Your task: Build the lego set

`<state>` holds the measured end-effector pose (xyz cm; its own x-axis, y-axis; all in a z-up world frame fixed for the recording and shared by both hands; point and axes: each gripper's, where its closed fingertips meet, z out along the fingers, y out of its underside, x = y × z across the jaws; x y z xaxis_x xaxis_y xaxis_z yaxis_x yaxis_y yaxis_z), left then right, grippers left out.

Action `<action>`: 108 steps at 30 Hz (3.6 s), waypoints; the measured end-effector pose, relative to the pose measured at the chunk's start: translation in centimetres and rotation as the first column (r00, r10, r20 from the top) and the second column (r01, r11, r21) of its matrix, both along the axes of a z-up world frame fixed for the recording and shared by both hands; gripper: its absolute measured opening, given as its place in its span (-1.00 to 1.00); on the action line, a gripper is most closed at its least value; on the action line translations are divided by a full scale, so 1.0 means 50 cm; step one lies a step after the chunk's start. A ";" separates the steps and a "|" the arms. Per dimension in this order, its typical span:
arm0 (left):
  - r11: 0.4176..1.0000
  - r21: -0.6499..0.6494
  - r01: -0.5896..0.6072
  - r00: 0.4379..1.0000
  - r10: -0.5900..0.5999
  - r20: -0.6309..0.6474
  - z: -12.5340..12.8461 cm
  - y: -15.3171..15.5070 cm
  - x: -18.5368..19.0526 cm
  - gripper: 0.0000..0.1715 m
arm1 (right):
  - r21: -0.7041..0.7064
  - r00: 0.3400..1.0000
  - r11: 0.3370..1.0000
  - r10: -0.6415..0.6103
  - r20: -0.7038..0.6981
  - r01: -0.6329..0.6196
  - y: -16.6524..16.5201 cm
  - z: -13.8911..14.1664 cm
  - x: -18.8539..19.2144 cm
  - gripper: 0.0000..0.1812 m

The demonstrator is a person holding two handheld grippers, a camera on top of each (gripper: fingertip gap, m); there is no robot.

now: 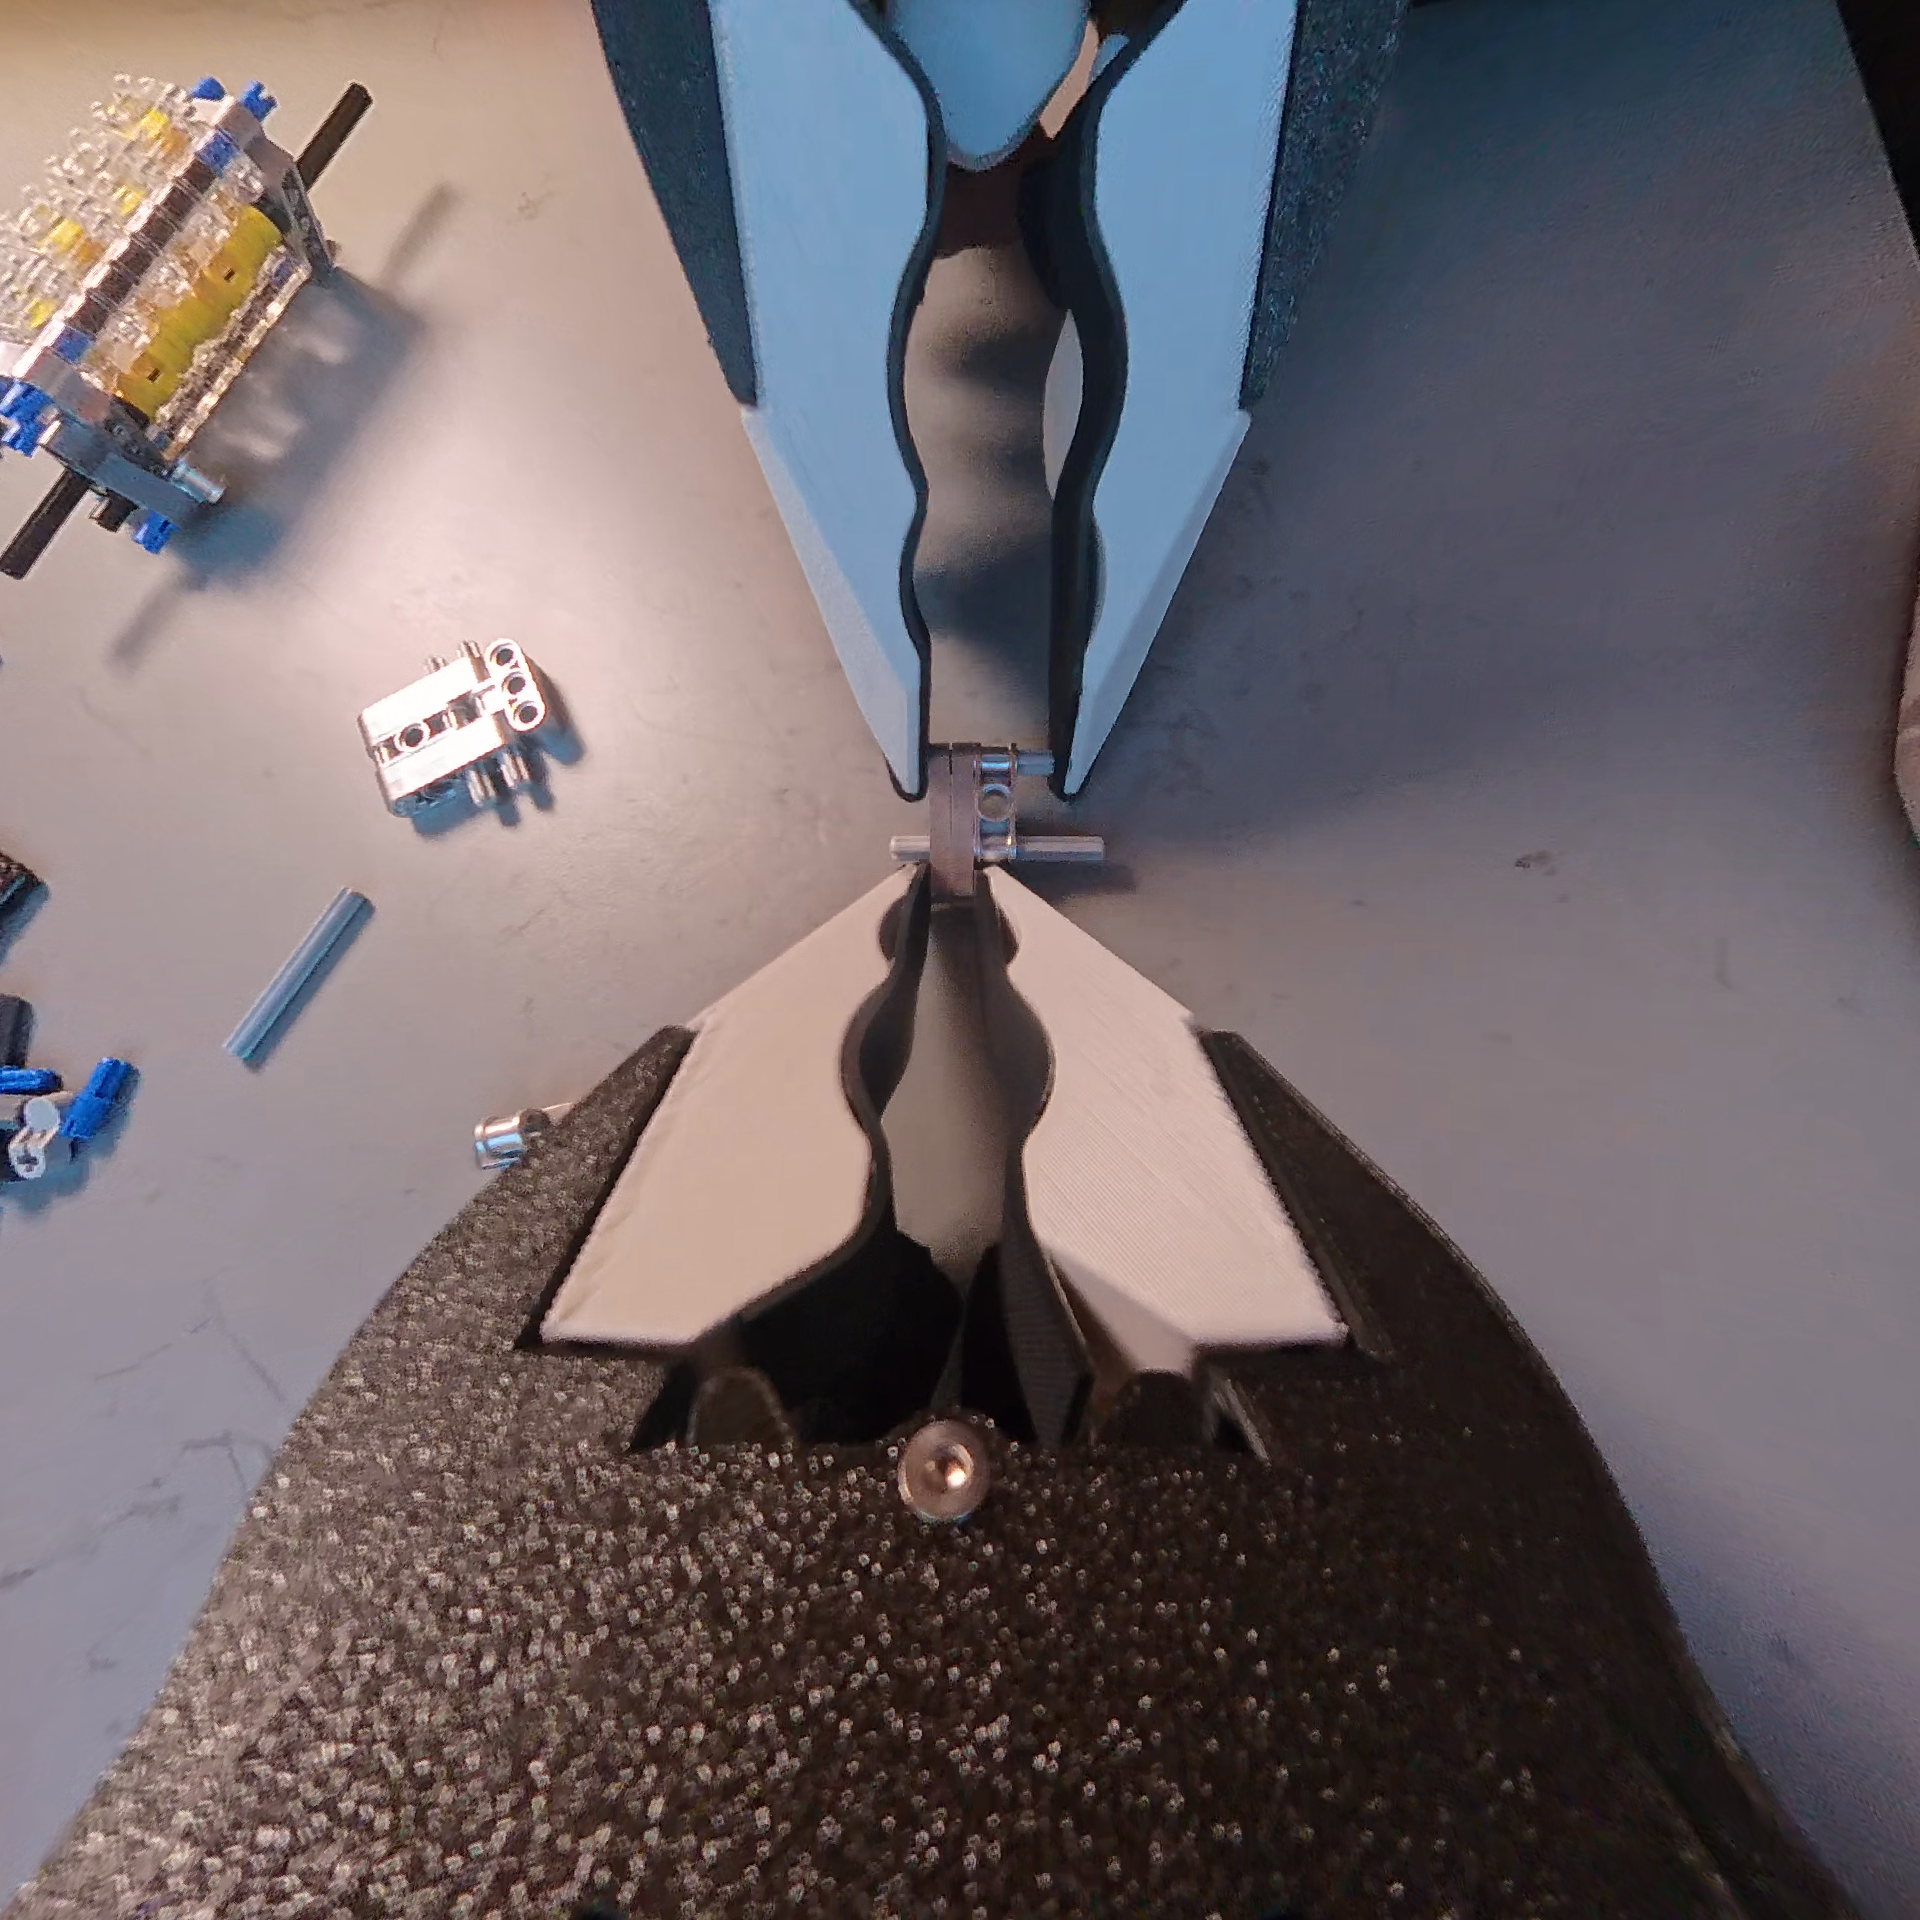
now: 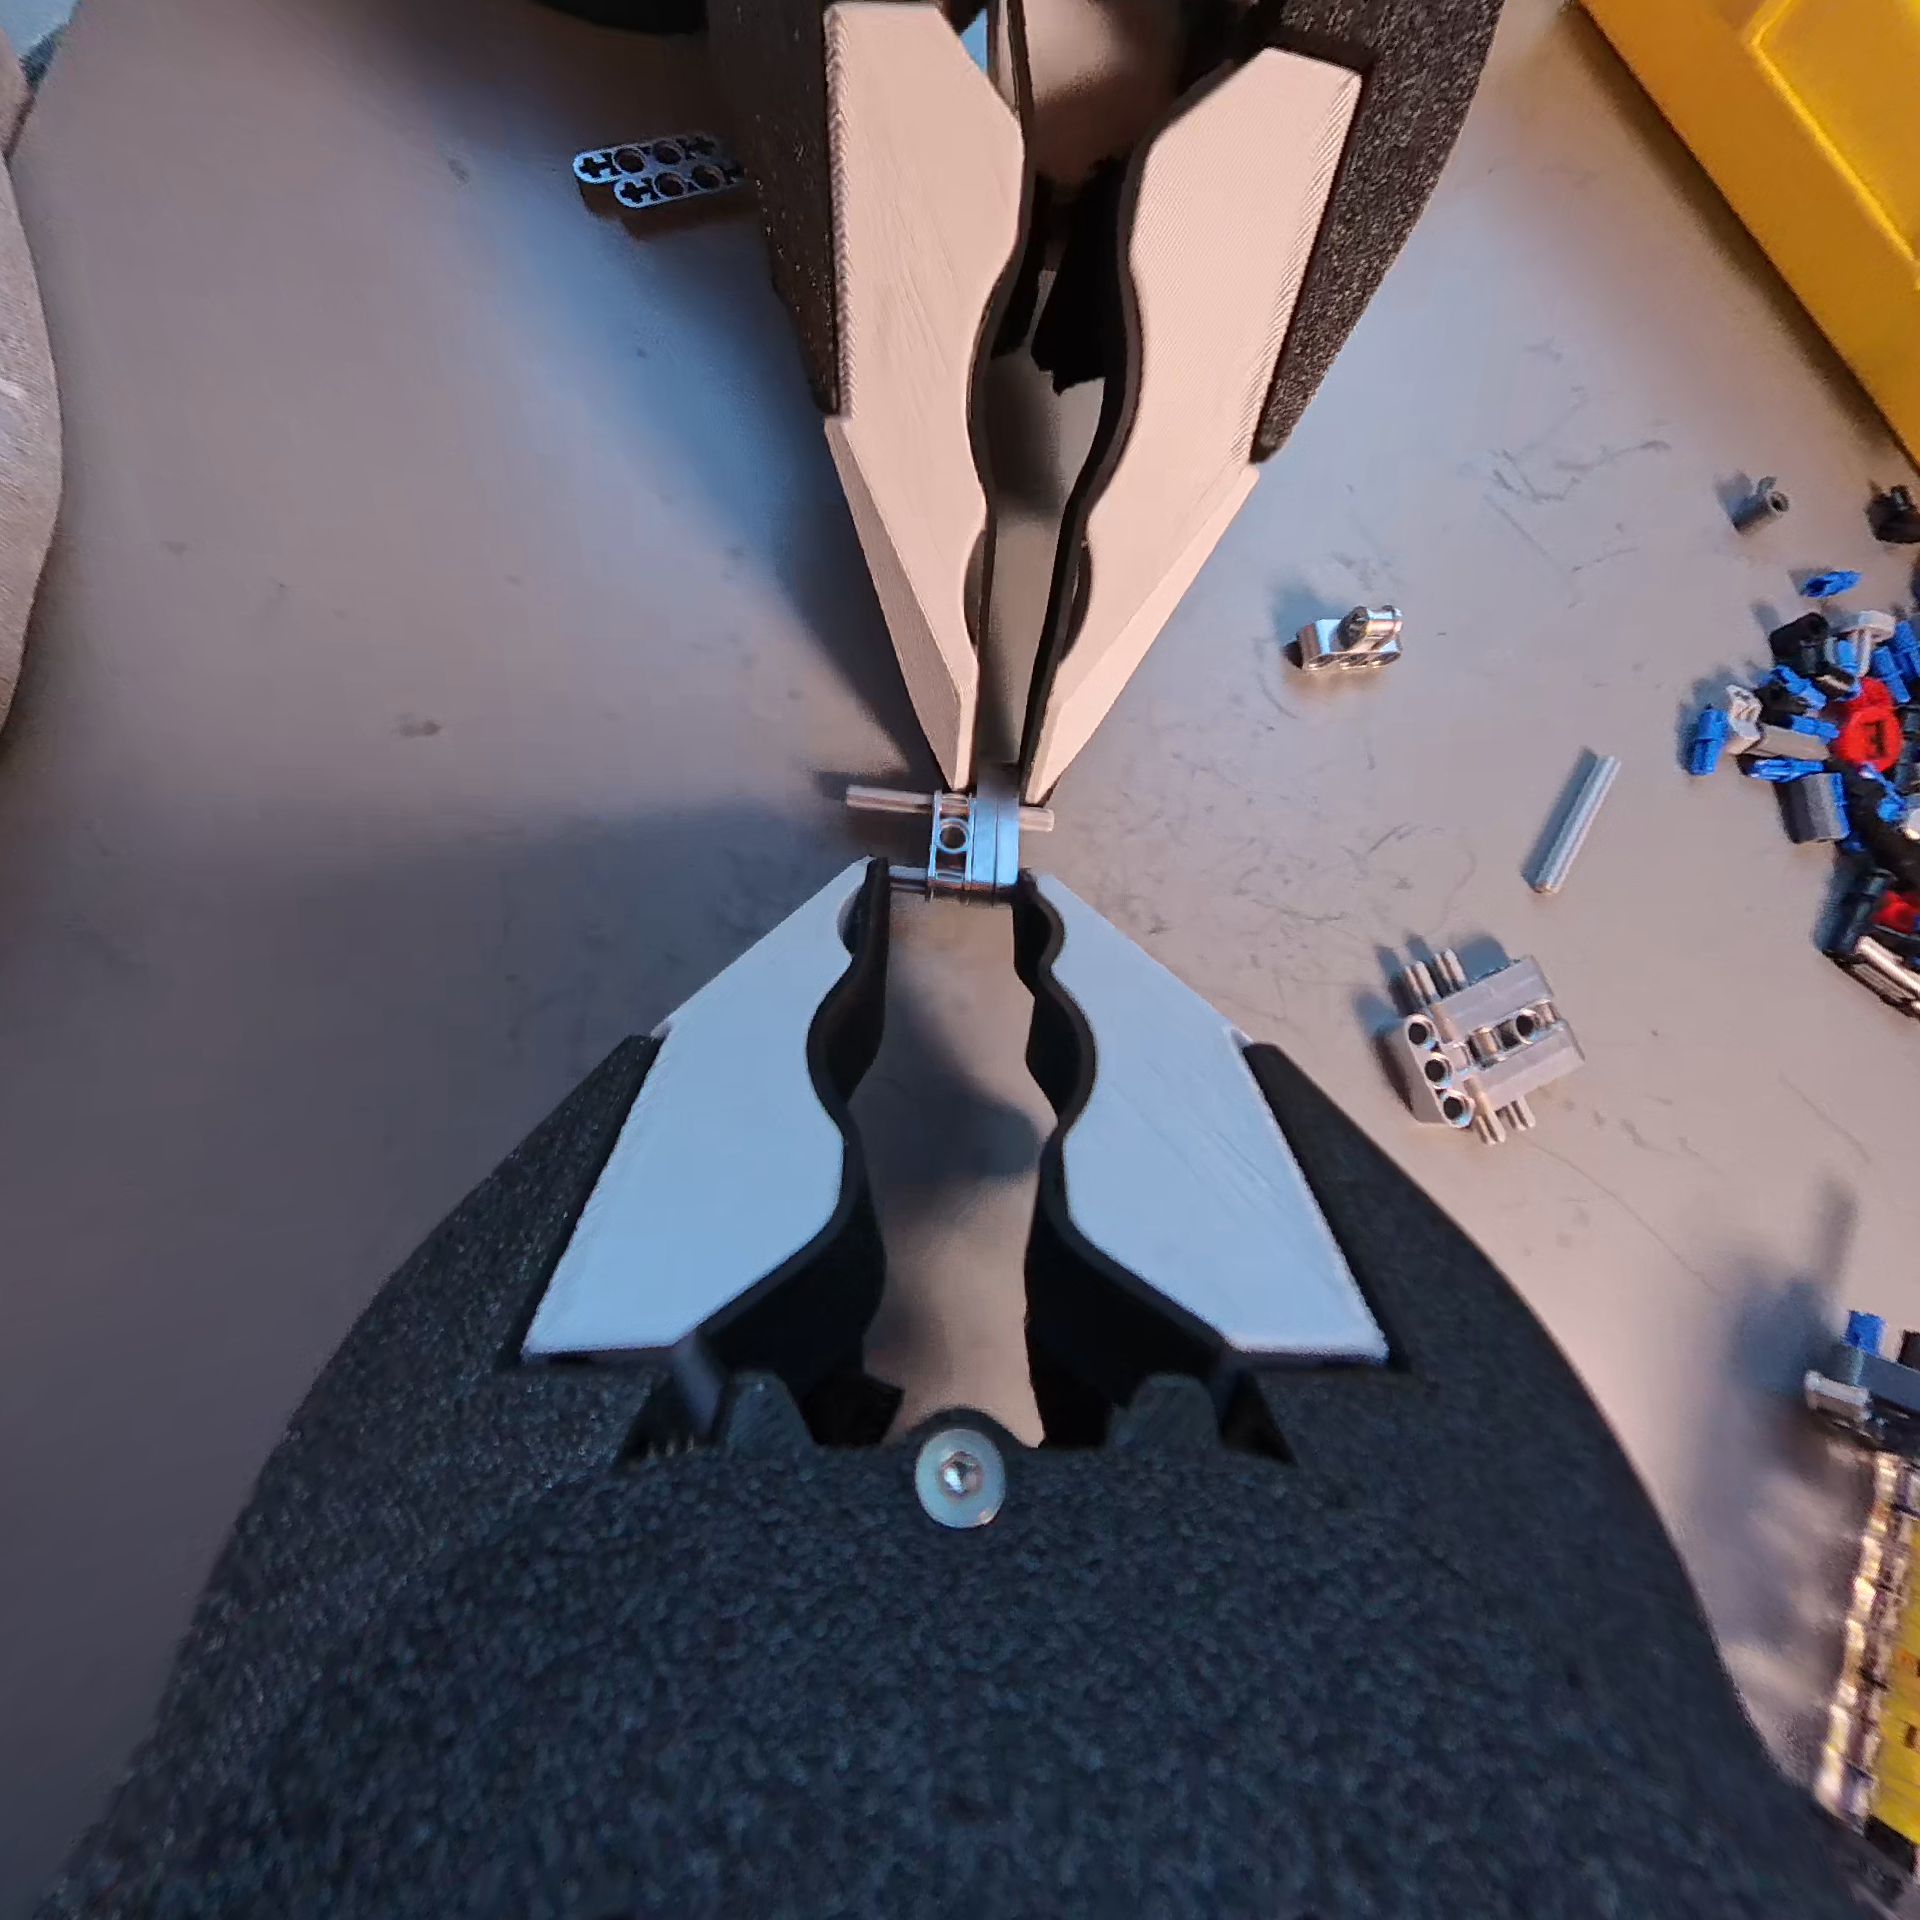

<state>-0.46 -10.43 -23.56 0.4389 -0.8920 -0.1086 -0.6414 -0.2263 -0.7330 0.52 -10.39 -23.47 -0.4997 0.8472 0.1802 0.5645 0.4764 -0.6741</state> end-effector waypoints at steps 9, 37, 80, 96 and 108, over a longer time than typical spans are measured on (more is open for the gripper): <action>0.987 0.154 -0.046 0.998 0.054 -0.045 0.035 0.027 -0.016 -0.94 | 0.015 0.986 0.999 -0.031 -0.164 0.033 0.021 0.048 -0.015 -0.75; 0.999 0.021 -0.048 0.997 0.047 0.055 0.038 0.011 -0.008 -0.94 | 0.049 0.989 0.999 -0.004 -0.149 0.012 0.019 0.021 -0.022 -0.86; 0.992 -0.002 -0.123 0.992 0.123 0.009 0.011 0.028 -0.016 -0.94 | 0.035 0.995 0.997 -0.062 -0.081 0.065 0.027 0.002 -0.020 -0.71; 0.988 0.102 -0.115 0.985 0.127 -0.114 0.013 0.030 -0.017 -0.94 | 0.104 0.988 0.984 -0.142 -0.053 0.147 0.036 0.001 -0.031 -0.83; 0.982 0.126 -0.140 0.981 0.155 -0.120 0.029 0.029 -0.017 -0.94 | 0.170 0.986 0.971 -0.162 -0.043 0.167 0.040 0.003 -0.034 -0.84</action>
